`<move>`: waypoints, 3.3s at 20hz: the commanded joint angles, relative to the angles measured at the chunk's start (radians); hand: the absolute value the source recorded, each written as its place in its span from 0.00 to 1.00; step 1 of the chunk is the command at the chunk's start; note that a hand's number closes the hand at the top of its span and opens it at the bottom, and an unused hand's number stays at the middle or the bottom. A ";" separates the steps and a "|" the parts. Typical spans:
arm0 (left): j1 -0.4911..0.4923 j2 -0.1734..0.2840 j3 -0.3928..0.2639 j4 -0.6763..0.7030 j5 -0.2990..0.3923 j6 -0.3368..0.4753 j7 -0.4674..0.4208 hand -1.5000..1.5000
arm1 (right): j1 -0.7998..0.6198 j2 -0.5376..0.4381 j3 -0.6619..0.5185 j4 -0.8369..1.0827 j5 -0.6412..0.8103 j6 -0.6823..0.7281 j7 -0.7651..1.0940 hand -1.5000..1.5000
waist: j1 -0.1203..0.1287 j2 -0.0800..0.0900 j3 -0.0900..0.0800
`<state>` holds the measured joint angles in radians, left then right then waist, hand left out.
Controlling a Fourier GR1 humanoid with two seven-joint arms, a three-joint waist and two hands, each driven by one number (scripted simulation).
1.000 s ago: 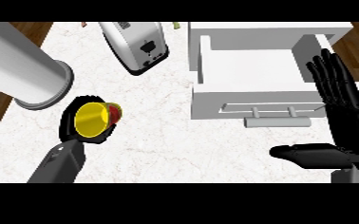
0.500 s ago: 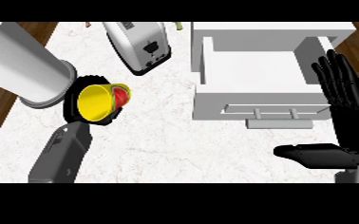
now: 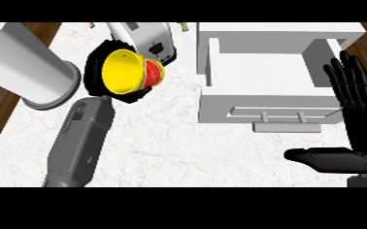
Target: Pick up the cup, place it into the drawer and close the drawer
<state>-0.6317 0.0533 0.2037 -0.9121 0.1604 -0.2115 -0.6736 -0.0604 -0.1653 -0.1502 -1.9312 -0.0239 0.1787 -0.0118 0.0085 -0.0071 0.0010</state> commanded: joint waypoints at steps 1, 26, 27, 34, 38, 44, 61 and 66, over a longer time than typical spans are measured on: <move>-0.070 -0.041 -0.050 -0.129 -0.018 0.104 0.149 1.00 | 0.009 0.022 0.019 0.040 0.024 -0.001 -0.056 0.00 | -0.005 0.003 0.000; -0.596 -0.053 -0.388 0.378 0.241 0.498 0.287 1.00 | -0.036 -0.023 -0.037 0.064 -0.029 0.047 -0.047 0.00 | -0.054 0.018 0.000; -0.588 -0.053 -0.457 0.334 0.291 0.539 0.316 1.00 | -0.007 -0.013 -0.030 0.047 -0.019 0.044 -0.055 0.00 | -0.053 0.014 0.000; -0.640 -0.053 -0.570 0.435 0.387 0.563 0.311 1.00 | -0.012 -0.007 -0.019 0.085 -0.017 0.060 -0.094 0.00 | -0.077 0.021 0.000; -0.627 -0.053 -0.661 0.439 0.387 0.593 0.350 1.00 | -0.053 -0.018 -0.042 0.056 -0.045 0.042 -0.019 0.00 | -0.064 0.017 0.000; -0.672 -0.053 -0.765 0.493 0.402 0.585 0.415 0.00 | -0.059 -0.015 -0.041 0.081 -0.047 0.053 -0.055 0.00 | -0.084 0.023 0.000; -0.588 -0.053 -0.870 0.328 0.530 0.769 0.248 0.00 | -0.095 -0.016 0.016 -0.004 -0.224 0.152 0.072 1.00 | -0.073 0.017 -0.001; -0.634 -0.053 -0.799 0.339 0.521 0.740 0.272 0.00 | -0.002 -0.143 -0.046 -0.063 -0.196 0.268 0.016 1.00 | -0.033 0.007 -0.001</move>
<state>-1.2578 0.0000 -0.6256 -0.5507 0.6775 0.5310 -0.3979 -0.1113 -0.2503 -0.1898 -1.9497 -0.2462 0.3857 0.0212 -0.0482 0.0065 0.0002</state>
